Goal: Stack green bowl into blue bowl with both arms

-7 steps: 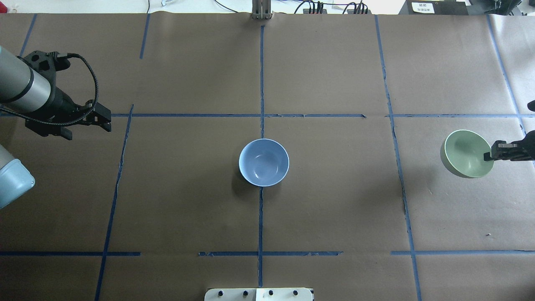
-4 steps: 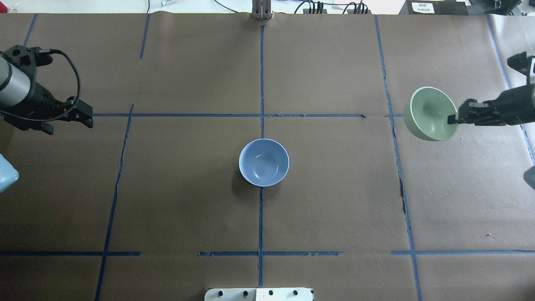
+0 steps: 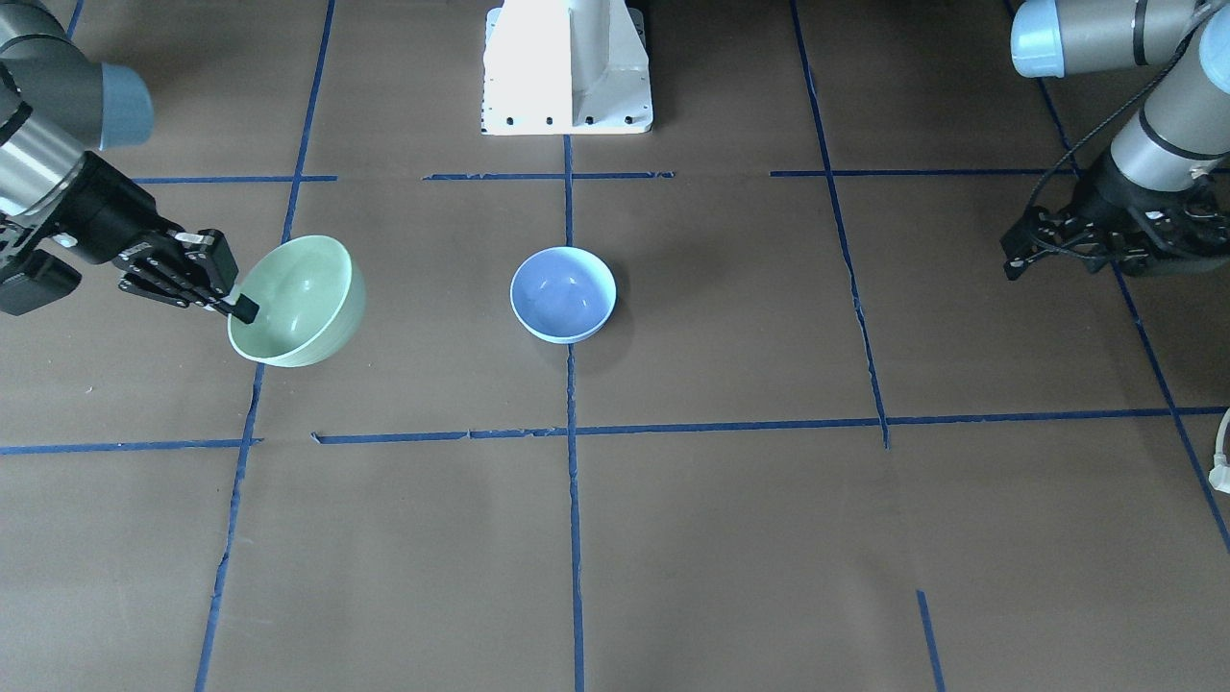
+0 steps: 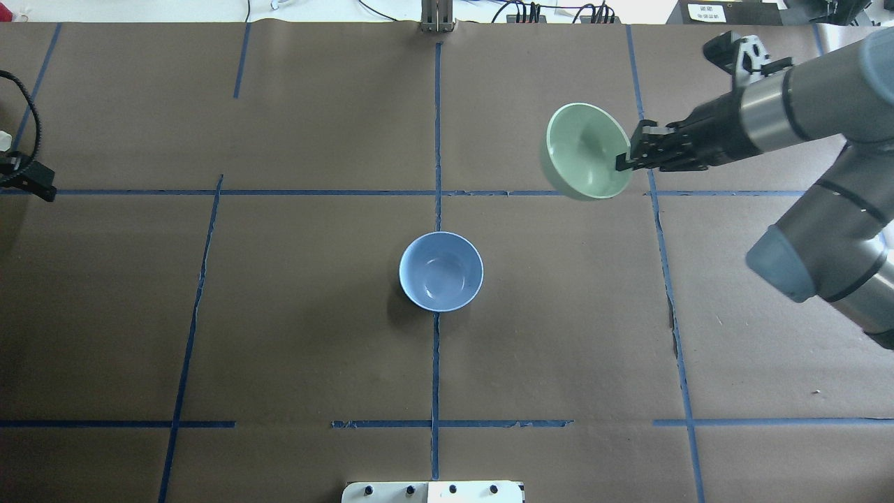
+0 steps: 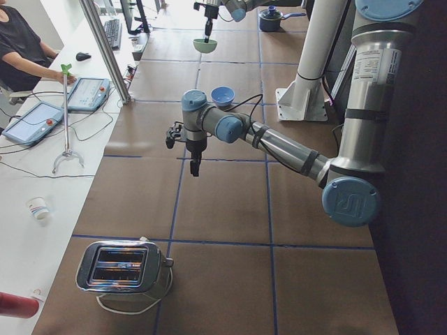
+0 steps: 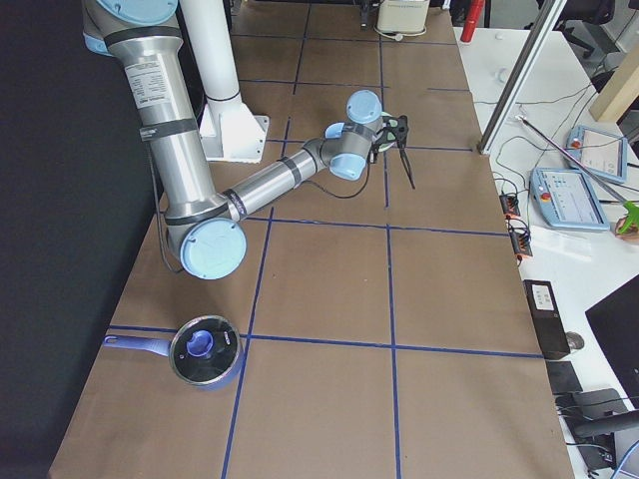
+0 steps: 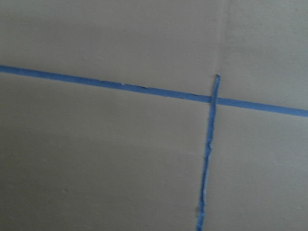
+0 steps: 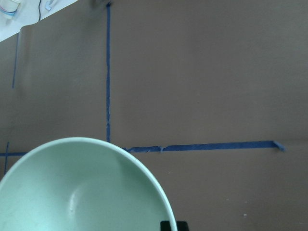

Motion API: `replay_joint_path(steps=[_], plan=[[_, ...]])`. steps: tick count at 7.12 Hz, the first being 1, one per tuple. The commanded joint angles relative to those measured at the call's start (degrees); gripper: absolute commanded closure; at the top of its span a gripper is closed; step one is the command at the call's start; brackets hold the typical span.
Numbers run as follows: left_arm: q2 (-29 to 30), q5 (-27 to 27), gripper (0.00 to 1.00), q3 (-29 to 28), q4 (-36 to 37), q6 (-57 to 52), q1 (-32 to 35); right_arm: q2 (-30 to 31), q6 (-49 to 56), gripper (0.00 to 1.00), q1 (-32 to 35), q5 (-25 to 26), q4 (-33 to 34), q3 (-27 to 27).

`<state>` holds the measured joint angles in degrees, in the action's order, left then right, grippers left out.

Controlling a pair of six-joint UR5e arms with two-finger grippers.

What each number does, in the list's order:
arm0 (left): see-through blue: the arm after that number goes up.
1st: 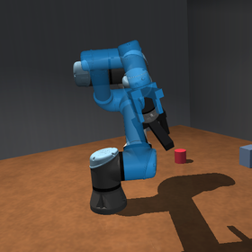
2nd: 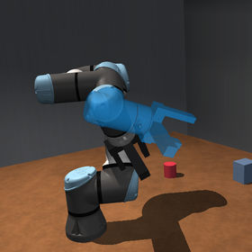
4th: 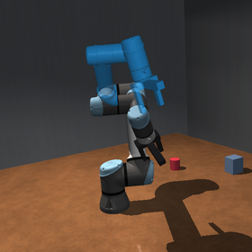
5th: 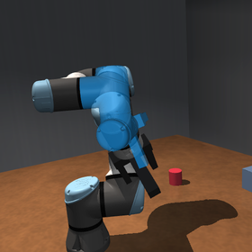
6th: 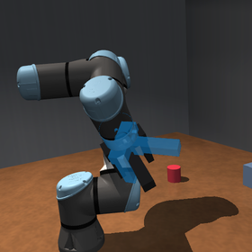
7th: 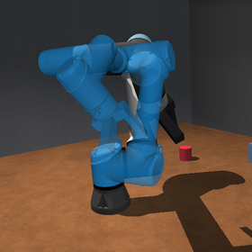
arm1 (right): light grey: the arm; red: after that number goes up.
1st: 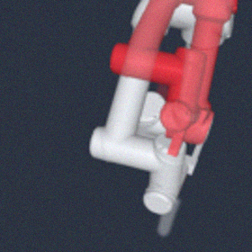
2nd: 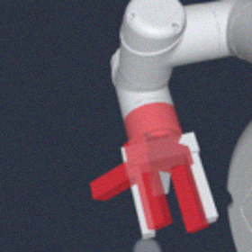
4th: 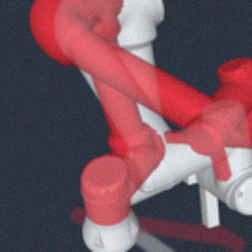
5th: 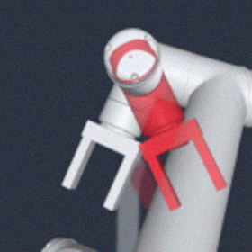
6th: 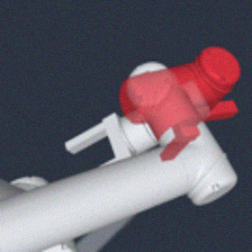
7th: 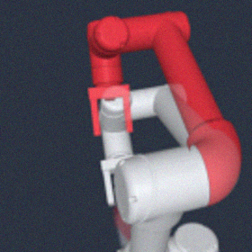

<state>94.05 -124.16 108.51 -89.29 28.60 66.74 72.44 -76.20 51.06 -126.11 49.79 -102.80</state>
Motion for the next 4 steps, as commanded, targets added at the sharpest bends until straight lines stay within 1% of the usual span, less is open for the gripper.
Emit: replay_joint_path(steps=[1,2,3,4], plan=[[-0.45,-0.03,0.00,-6.61,-0.79,-12.64,5.40,-5.71,-6.74,0.99,-13.21,14.34,0.48,0.14],[-0.10,-0.03,0.00,-8.29,-0.80,-14.86,6.55,-6.51,-7.90,0.99,-17.45,18.75,0.48,0.06],[-0.09,-0.03,0.00,-8.40,-0.80,-14.89,6.56,-6.69,-7.91,0.99,-21.23,23.23,0.57,0.49],[-0.09,-0.03,0.00,-8.83,-0.80,-14.97,6.56,-8.35,-7.82,0.99,-23.79,26.67,2.92,0.84]])
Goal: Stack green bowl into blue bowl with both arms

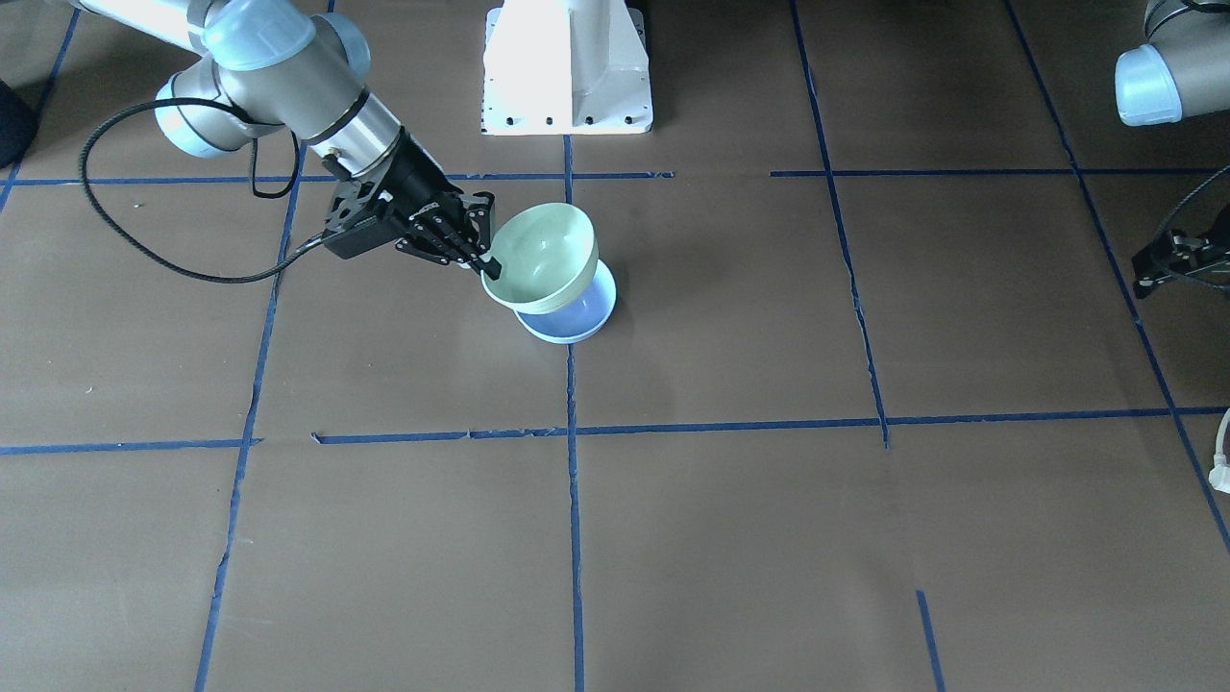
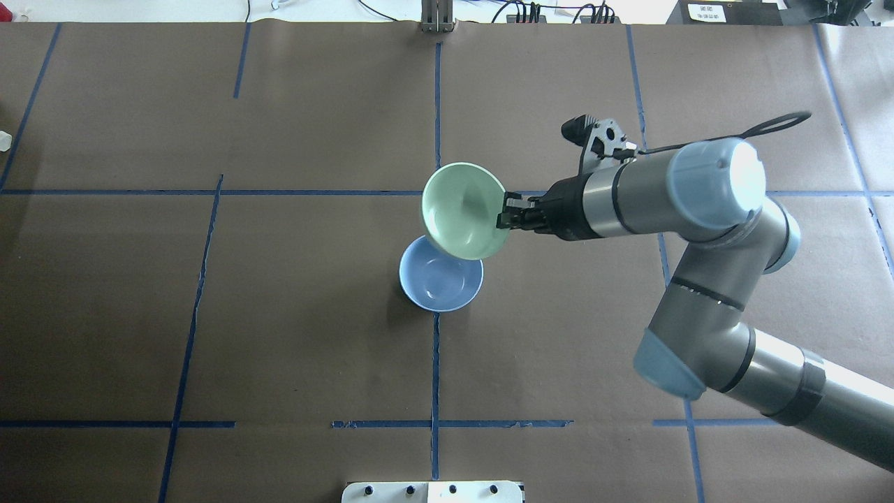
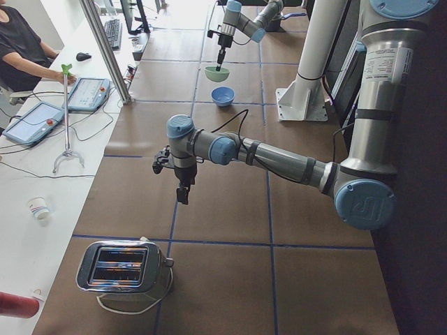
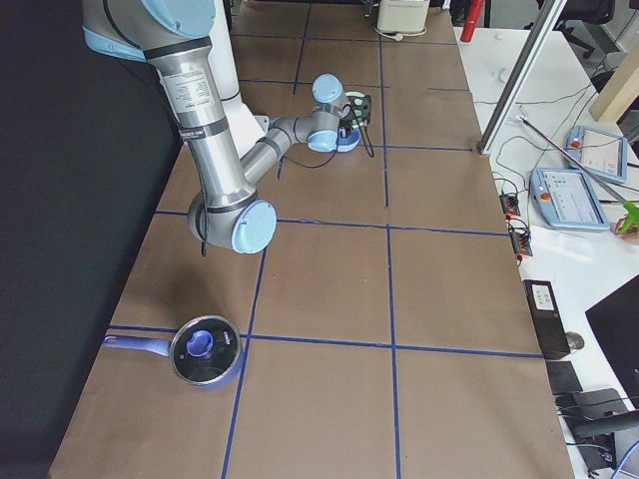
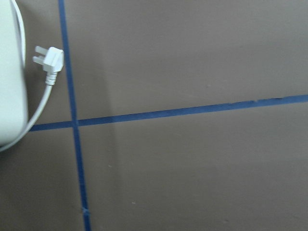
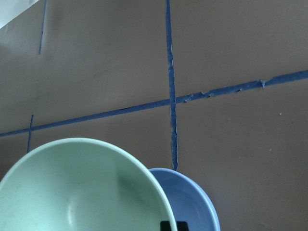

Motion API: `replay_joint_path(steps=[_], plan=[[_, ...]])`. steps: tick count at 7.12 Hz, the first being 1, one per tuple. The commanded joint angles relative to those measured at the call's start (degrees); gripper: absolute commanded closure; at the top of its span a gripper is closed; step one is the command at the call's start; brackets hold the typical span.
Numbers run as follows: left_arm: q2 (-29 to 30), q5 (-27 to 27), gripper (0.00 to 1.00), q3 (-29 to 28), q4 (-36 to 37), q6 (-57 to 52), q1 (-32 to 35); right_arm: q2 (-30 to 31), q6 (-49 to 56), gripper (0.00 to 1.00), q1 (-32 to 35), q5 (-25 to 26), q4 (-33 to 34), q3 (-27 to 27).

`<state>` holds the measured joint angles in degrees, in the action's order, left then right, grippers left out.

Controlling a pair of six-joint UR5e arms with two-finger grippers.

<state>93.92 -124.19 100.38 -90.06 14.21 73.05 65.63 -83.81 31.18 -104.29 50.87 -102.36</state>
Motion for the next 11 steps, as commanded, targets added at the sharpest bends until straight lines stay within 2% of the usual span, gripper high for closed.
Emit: replay_joint_path(steps=[1,4,5,6,8,11], plan=[[0.04,0.00,0.00,-0.80,-0.03,-0.59,0.25,-1.65,-0.13,0.98,-3.94,5.06,3.60,0.06],[0.13,0.00,0.00,-1.07,-0.03,-0.59,0.25,-0.95,-0.13,0.96,-3.76,5.15,3.71,0.32],[0.30,0.00,0.00,-1.07,-0.03,-0.59,0.25,-0.86,-0.22,0.77,-3.76,5.15,3.88,0.67],[0.39,0.00,0.00,-1.07,-0.03,-0.59,0.25,-1.12,-0.30,0.01,-3.76,6.11,5.80,0.67],[0.48,0.00,0.00,-1.07,-0.12,-0.59,0.25,-1.03,-0.13,0.00,-3.68,7.87,5.99,0.58],[0.57,0.00,0.00,-1.07,-0.12,-0.59,0.34,-1.04,-0.04,0.00,-1.14,6.04,6.26,-0.03]])
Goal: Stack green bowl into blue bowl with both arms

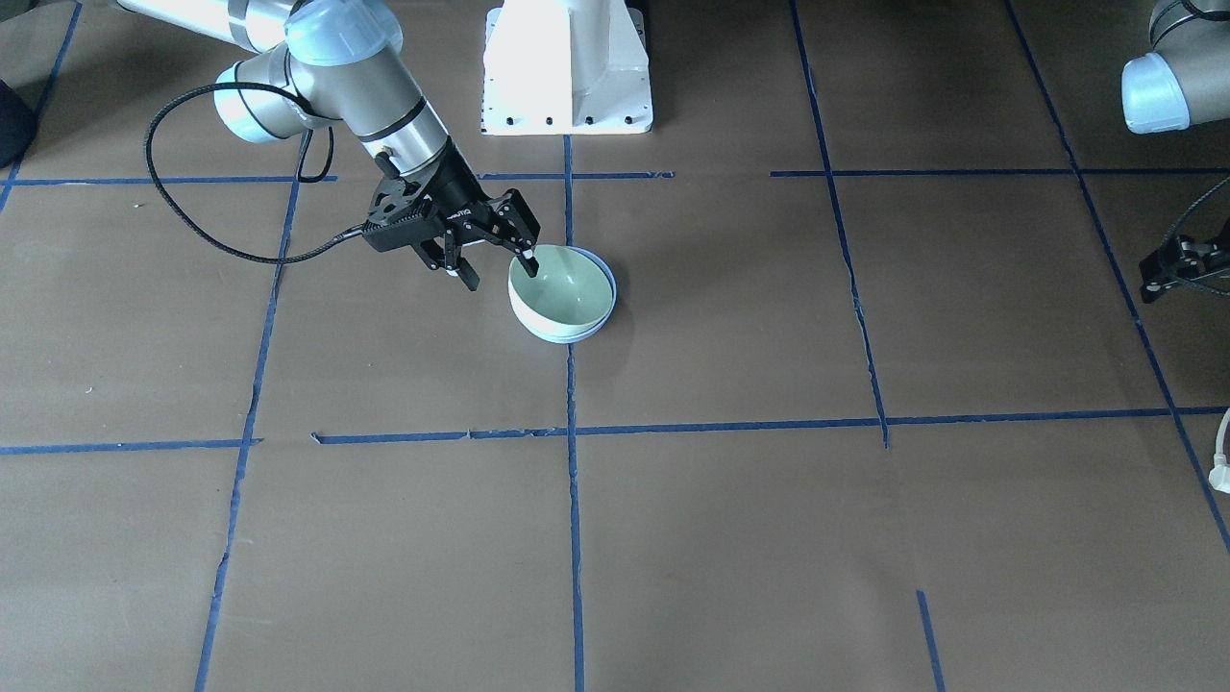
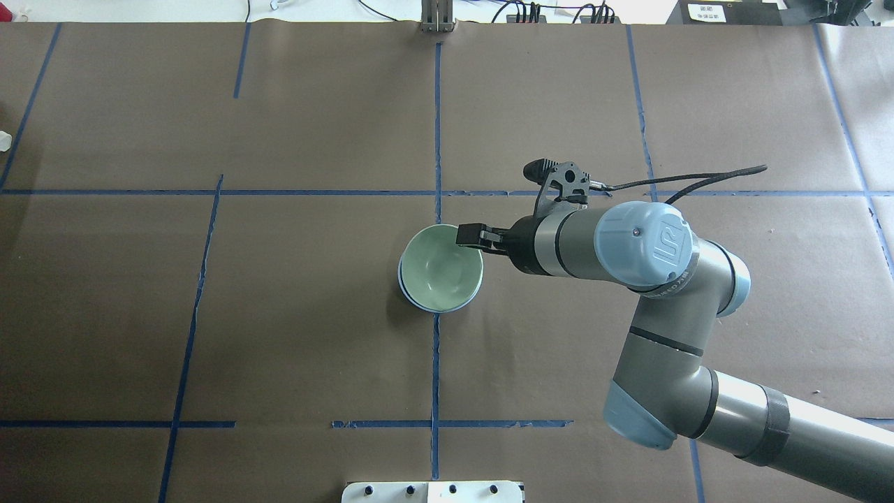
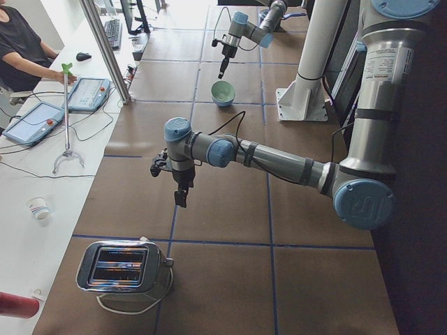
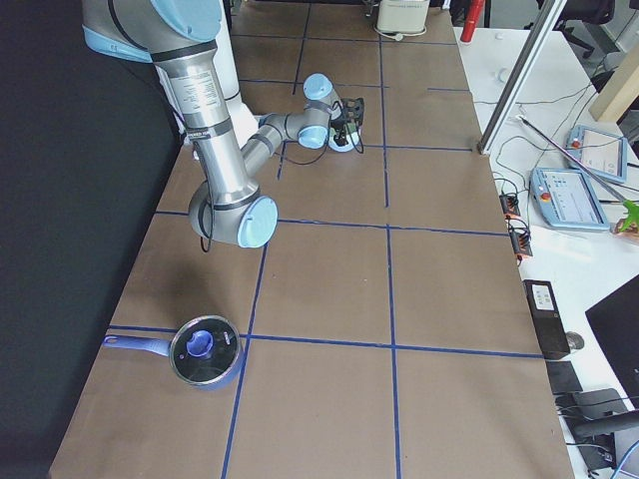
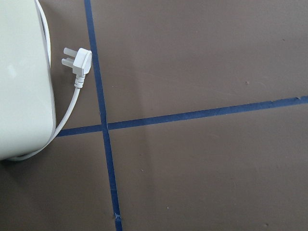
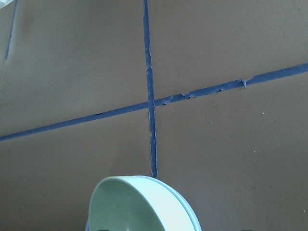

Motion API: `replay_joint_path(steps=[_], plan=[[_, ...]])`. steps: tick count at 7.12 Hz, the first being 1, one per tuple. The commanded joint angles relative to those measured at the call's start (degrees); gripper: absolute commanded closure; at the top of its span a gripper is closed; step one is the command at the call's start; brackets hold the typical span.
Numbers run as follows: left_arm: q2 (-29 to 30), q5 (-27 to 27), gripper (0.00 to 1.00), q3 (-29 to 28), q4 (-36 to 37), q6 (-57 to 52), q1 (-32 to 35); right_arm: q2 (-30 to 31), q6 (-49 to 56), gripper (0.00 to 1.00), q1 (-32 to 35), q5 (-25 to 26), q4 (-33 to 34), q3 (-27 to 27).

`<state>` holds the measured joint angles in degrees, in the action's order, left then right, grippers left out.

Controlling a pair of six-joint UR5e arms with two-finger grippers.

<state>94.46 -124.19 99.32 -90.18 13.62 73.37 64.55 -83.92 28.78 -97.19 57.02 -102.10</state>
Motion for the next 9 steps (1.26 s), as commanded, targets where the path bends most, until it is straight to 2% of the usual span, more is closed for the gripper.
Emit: replay_joint_path(steps=[1,2,3,4,5,6,7,8,9], plan=[[0.02,0.00,0.00,-0.09,0.26,-0.52,0.97,0.40,0.94,0.00,5.72,-6.29,3.68,-1.25],[0.11,-1.13,0.00,-1.57,0.35,-5.49,3.59,0.84,4.95,0.00,12.55,-14.61,8.07,-2.65],[0.02,-6.10,0.00,-4.11,0.61,-9.71,6.58,2.50,13.52,0.00,18.45,-21.48,12.20,-3.62],[-0.24,-7.89,0.00,-6.57,0.53,-12.02,9.74,8.87,23.43,0.00,22.51,-23.99,12.94,-5.72],[-0.68,-7.82,0.00,-8.77,0.79,-18.13,12.82,14.15,34.58,0.00,28.73,-27.76,14.77,-6.09],[-1.38,-8.69,0.00,-11.92,0.79,-21.76,15.63,18.64,49.23,0.00,34.71,-29.36,18.10,-5.57],[-1.65,-11.83,0.00,-13.35,0.79,-22.93,17.40,20.16,64.95,0.00,39.46,-29.37,25.35,-4.69],[-3.56,-12.91,0.00,-12.93,1.05,-22.85,18.20,20.01,76.33,0.00,43.51,-29.46,32.56,-3.99],[-3.93,-12.83,0.00,-12.92,0.97,-22.59,18.30,21.14,78.97,0.00,45.99,-32.07,35.50,-3.98]])
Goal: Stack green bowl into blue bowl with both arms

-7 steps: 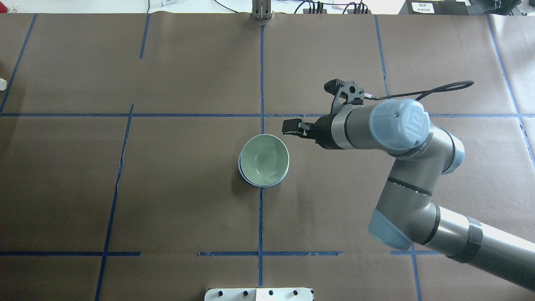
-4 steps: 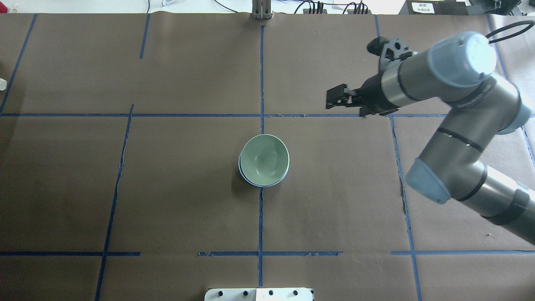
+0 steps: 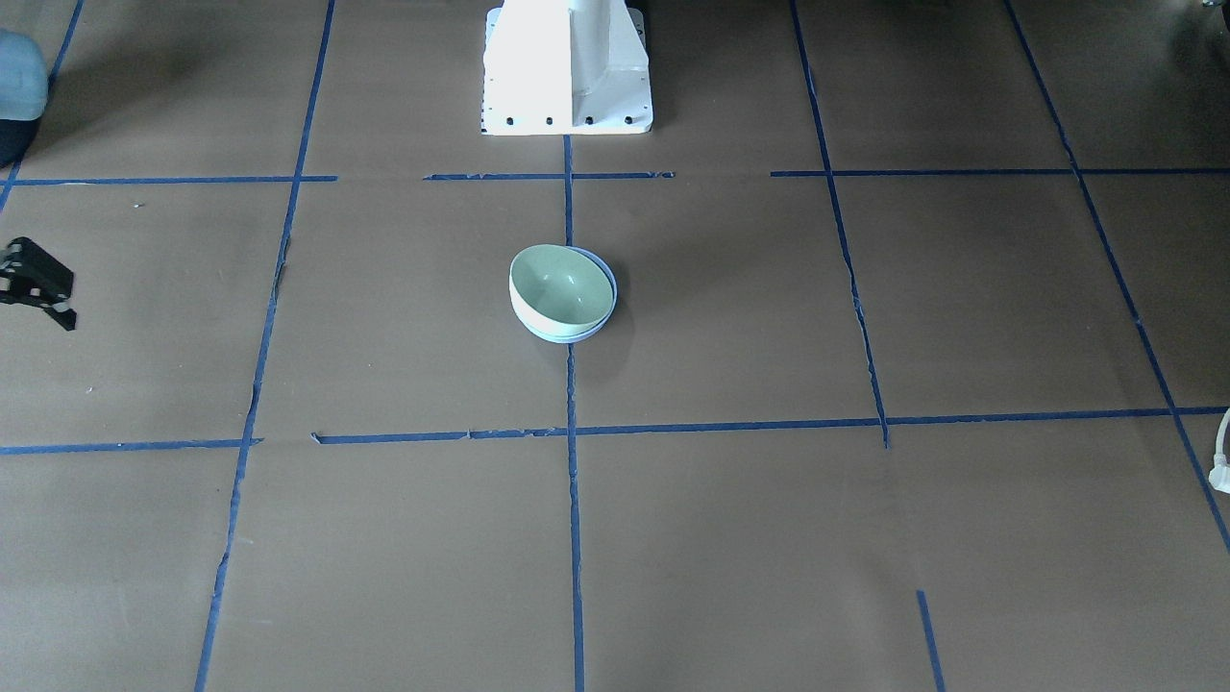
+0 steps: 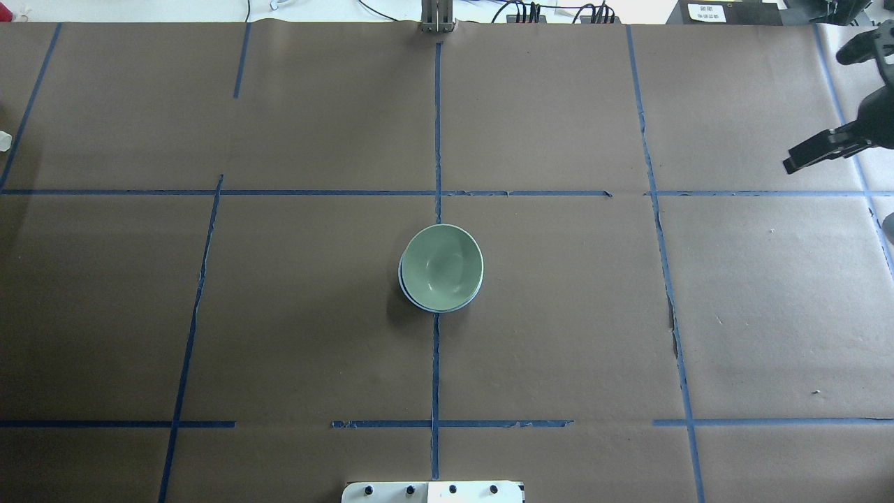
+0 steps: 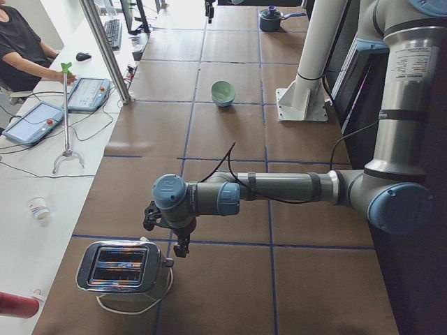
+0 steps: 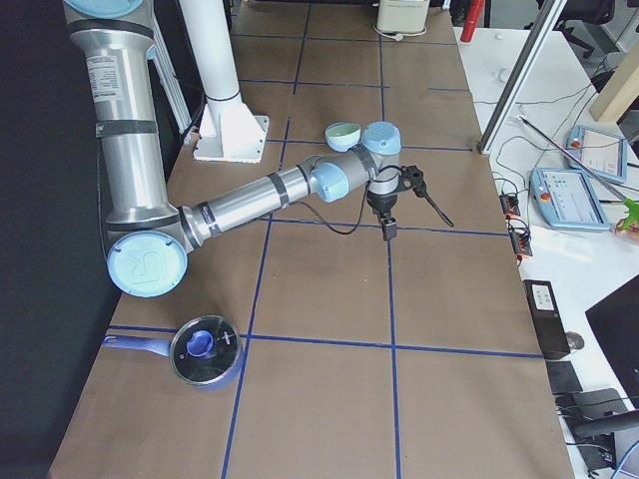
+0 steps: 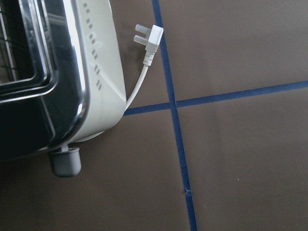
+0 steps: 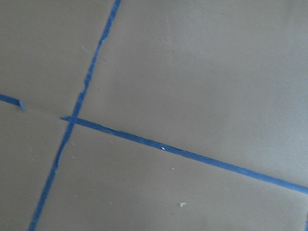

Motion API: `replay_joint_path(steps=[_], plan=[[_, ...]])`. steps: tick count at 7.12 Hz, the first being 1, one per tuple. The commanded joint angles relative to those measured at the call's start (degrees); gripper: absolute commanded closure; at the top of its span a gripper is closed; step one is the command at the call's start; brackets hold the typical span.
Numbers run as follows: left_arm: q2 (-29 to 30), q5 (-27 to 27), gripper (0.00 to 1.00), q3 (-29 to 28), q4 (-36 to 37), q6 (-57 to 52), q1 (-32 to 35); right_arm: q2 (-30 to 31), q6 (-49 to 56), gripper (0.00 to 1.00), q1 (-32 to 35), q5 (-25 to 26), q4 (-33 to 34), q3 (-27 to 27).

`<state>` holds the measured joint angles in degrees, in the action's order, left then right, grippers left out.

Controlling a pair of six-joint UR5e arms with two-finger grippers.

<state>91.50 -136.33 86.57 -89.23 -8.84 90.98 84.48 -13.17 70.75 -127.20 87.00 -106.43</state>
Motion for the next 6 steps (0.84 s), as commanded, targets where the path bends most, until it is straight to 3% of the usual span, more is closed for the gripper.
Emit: replay_joint_path(steps=[1,3,6], plan=[[-1.06,-0.43,0.00,-0.18,0.03,0.05,0.69,3.83,8.16,0.00,7.61,-6.18,5.46,0.44],[-1.06,-0.25,0.00,-0.26,0.03,0.05,0.78,5.78,7.54,0.00,8.52,-9.99,4.68,2.02],[-1.76,0.28,0.00,-0.18,-0.06,0.05,0.78,7.18,8.51,0.00,14.47,-9.38,3.02,12.01]])
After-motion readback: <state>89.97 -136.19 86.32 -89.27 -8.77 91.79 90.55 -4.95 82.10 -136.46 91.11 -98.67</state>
